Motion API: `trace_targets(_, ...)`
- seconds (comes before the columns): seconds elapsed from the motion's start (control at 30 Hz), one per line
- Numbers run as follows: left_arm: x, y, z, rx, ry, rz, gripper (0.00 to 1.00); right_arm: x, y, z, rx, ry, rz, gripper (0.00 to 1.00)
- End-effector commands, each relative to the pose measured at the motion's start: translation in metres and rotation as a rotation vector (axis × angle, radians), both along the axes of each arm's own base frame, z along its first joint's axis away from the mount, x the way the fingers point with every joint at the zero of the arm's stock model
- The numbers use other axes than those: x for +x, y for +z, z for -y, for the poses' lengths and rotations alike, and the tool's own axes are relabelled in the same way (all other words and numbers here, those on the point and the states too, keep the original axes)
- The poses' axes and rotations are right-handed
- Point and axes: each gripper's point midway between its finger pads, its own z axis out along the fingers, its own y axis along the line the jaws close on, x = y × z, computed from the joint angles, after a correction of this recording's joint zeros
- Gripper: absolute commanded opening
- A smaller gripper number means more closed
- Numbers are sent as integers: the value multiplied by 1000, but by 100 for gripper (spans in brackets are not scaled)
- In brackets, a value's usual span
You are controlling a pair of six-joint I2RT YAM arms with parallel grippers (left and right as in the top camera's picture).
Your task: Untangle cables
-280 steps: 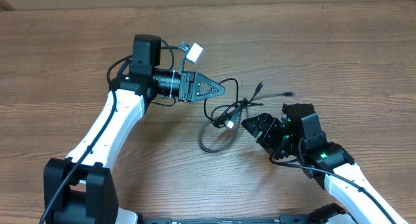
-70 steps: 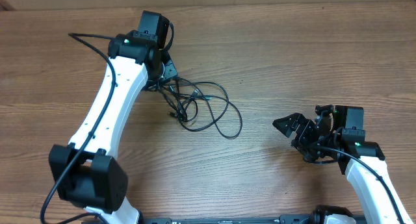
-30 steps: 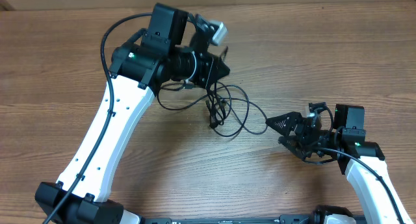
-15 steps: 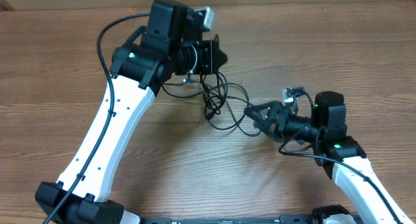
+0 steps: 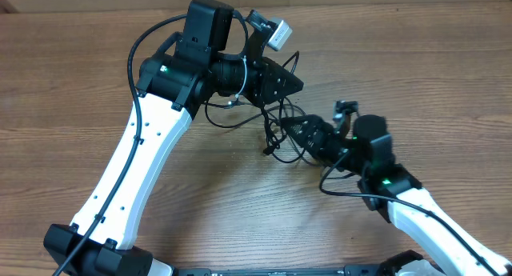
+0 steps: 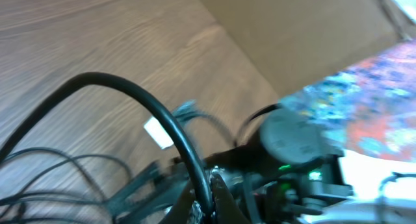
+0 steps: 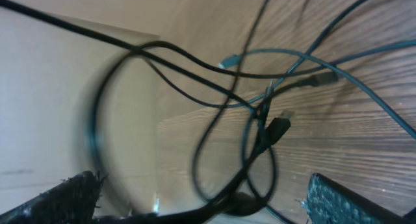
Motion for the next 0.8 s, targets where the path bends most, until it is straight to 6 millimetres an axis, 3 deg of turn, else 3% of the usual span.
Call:
trace_targets(0.0, -23, 32, 6, -98, -108, 57, 4, 8, -19, -5, -52, -44, -13, 83)
trace_targets(0.17, -15, 35, -3, -92, -71, 75, 4, 4, -51, -3, -119, -35, -85, 12)
trace_targets(0.2, -12, 37, -9, -93, -54, 81, 4, 4, -57, 3, -149, -41, -94, 4)
trace_targets(0.3, -2, 44, -30, -91, 7, 99, 4, 7, -71, 24, -200, -104, -145, 4)
trace_targets(0.43, 20, 52, -81, -38, 193, 140, 4, 8, -95, 74, -285, -210, -253, 4)
trace_targets(0.63, 25, 63, -124, -24, 318, 161, 4, -5, -120, 128, -378, -284, -374, 4)
trace_targets(0.7, 23, 67, -125, -32, 318, 169, 4, -9, -120, 129, -363, -256, -386, 4)
trace_targets(0.77, 20, 70, -120, -52, 290, 172, 4, -13, -112, 112, -303, -149, -355, 14)
